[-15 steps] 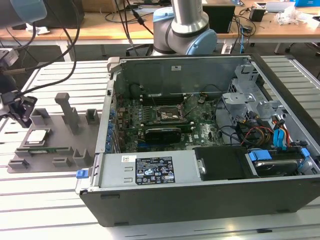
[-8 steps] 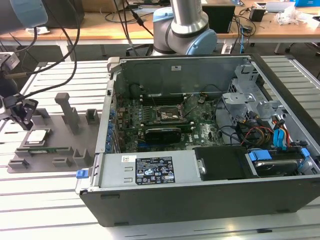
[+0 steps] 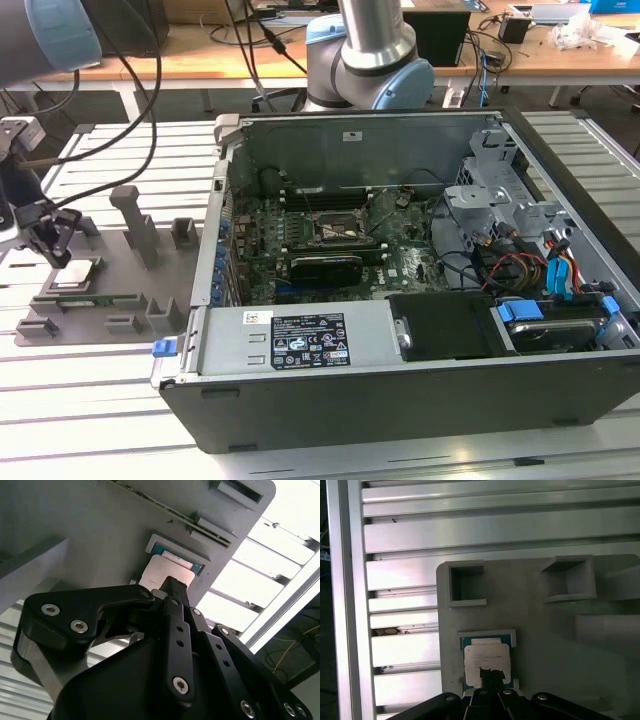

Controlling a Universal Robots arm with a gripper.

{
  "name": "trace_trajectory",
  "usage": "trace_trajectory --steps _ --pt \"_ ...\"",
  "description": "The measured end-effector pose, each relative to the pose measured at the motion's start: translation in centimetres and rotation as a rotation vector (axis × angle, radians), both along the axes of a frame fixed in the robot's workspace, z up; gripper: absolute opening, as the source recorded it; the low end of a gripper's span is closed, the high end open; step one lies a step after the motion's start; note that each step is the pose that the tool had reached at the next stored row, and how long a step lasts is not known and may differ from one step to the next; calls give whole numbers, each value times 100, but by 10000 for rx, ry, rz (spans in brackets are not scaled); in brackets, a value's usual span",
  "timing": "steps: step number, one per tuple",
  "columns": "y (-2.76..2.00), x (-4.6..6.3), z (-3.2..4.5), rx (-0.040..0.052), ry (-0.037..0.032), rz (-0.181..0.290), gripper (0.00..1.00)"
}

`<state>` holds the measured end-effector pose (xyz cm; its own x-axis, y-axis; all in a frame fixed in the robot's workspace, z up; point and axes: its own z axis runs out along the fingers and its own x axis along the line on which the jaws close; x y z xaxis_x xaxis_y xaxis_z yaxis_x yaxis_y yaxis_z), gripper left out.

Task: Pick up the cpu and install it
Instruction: 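Pick up the cpu and move it towards the insertion slot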

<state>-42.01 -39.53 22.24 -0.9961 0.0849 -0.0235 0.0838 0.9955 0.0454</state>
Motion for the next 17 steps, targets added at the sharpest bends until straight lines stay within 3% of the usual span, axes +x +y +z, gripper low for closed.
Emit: trace_trajectory --steps 9,16,17 --pt "-1 20 -150 -1 13 253 11" --pt "-1 20 -150 -1 13 299 11" --pt "-1 20 -151 -1 13 311 17"
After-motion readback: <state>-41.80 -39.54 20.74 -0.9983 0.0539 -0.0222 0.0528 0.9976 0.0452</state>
